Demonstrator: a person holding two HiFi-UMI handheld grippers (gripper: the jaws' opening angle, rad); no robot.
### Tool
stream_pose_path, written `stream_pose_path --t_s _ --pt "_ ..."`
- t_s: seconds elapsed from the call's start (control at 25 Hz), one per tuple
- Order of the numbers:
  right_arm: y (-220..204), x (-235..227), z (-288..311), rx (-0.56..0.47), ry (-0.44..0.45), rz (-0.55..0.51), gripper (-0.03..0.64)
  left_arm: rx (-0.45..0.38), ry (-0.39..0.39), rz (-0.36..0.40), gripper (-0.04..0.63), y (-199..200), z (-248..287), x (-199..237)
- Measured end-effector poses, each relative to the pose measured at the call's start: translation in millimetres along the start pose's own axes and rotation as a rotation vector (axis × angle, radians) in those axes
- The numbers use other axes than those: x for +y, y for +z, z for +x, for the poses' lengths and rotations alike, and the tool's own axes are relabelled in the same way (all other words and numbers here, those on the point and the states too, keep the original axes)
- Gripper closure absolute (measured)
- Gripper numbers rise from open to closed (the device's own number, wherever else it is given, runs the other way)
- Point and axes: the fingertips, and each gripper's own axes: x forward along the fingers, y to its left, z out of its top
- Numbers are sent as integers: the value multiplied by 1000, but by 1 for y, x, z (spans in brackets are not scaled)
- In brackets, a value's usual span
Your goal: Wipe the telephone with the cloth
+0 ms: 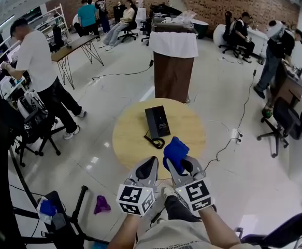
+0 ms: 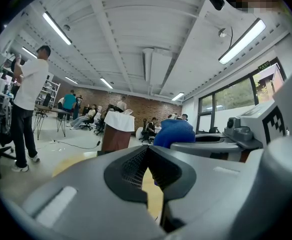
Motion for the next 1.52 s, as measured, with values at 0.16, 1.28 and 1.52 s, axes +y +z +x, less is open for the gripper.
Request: stream_pose_path --t_s 0.16,1.28,1.52 --pt "1 -10 13 -2 -1 7 555 13 -3 3 595 1 15 8" --pt "-14 -81 112 44 35 30 555 99 17 -31 595 -13 124 80" --pt "-18 -92 133 47 59 36 555 129 20 -62 595 -26 141 96"
